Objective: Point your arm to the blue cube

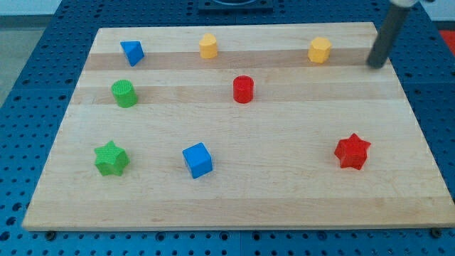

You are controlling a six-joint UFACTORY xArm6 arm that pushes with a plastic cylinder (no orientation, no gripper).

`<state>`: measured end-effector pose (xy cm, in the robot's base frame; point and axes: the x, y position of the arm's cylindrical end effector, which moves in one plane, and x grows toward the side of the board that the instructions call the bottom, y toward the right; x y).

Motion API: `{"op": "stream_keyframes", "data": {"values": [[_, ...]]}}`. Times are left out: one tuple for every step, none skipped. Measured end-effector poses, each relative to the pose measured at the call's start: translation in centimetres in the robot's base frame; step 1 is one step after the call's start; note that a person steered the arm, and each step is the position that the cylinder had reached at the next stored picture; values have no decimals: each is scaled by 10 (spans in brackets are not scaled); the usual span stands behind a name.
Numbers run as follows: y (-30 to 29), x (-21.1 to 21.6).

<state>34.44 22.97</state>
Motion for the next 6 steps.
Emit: {"op": "stream_keyframes", "data": {"values": [[-14,9],[-76,52],[-91,65],[-151,98],[-165,105],[-162,166]]}}
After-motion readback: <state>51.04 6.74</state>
